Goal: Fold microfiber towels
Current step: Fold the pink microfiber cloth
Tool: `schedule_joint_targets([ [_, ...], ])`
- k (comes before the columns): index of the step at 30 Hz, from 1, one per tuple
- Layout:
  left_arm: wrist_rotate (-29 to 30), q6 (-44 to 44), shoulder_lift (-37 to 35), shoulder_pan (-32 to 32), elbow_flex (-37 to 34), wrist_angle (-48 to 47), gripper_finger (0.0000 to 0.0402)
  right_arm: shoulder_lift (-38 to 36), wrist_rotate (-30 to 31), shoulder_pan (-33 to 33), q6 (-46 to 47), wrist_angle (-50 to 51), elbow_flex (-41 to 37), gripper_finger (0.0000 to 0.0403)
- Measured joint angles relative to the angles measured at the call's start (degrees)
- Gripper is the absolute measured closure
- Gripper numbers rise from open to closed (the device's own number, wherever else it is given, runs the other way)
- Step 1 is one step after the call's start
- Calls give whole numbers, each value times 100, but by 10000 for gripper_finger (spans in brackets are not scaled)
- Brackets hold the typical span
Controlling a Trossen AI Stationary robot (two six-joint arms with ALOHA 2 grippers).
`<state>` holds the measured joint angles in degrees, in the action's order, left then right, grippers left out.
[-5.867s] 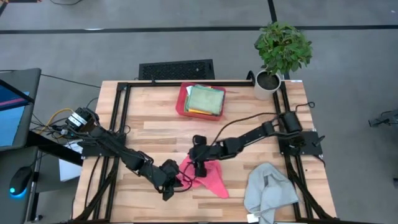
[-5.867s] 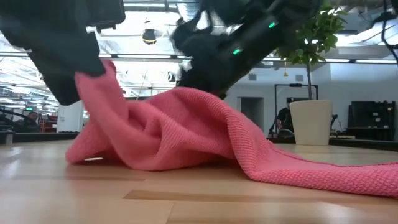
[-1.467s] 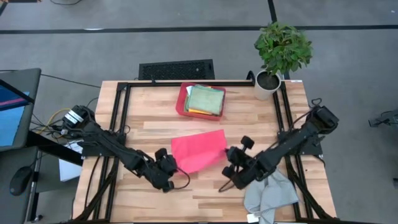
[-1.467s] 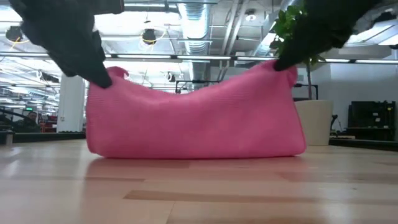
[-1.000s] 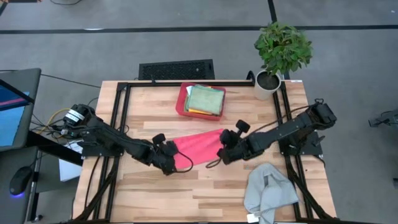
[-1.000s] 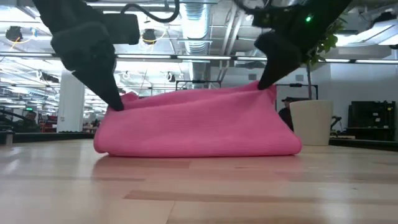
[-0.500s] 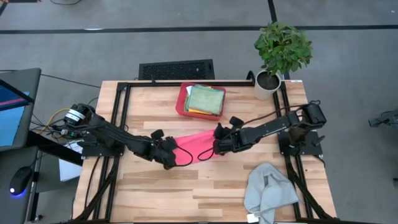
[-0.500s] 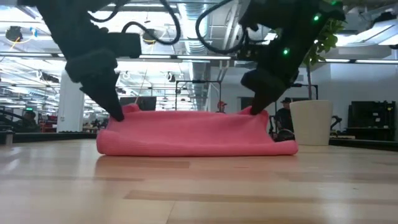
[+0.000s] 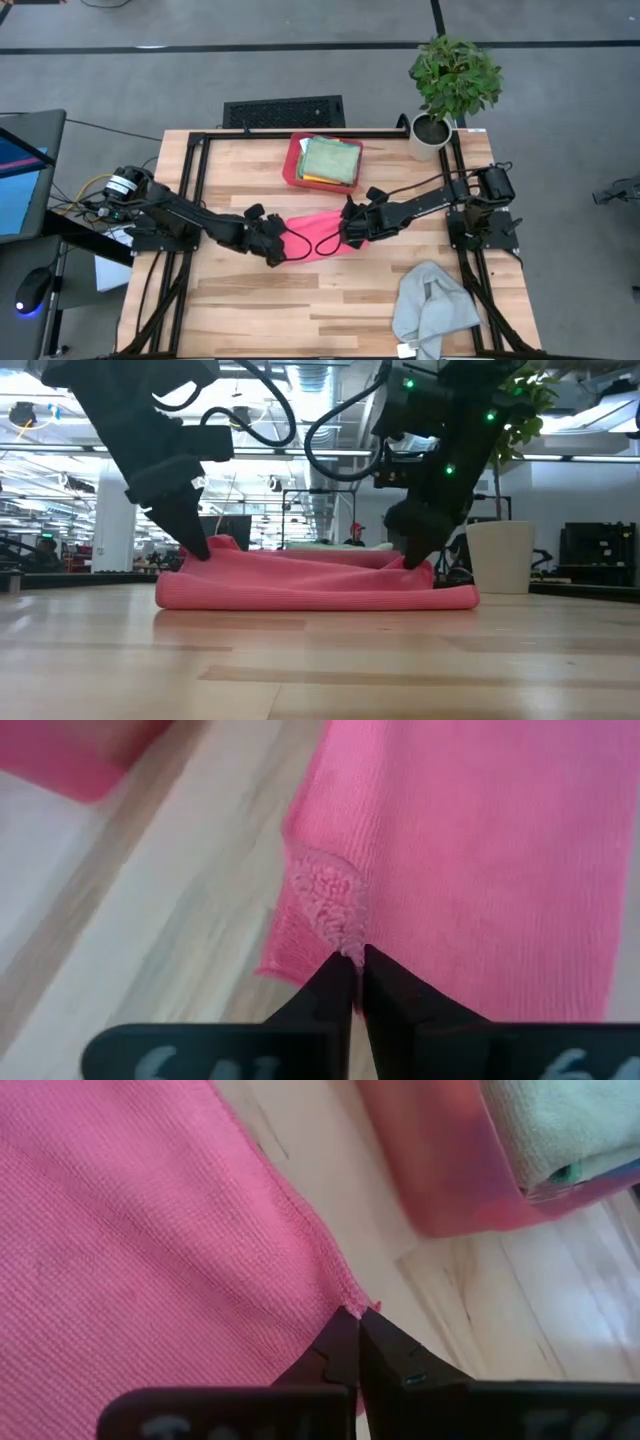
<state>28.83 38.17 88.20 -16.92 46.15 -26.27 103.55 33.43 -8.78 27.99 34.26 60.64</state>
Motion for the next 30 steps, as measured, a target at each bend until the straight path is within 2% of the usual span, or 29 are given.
schedule_joint_targets([
  [6, -232, -63, 0, 164, -1, 5, 306, -30, -55, -2, 28, 22, 0, 377],
  [10, -404, -58, 0, 209, 0, 3, 247, -30, -54, -2, 33, 41, 0, 358],
  [15, 253, 397, -7, 207, -1, -194, 193, -98, 29, -2, 53, 250, -2, 326],
  [18, 540, 410, -63, 143, -4, 75, 184, -294, 59, -2, 53, 276, -2, 308],
  [24, 863, -365, -1, 43, -15, 1290, 198, -1012, 244, -135, 143, 285, -2, 278],
  [30, 665, -493, 0, 298, -418, 2097, 225, -1402, 400, -312, 339, 252, 2, 251],
])
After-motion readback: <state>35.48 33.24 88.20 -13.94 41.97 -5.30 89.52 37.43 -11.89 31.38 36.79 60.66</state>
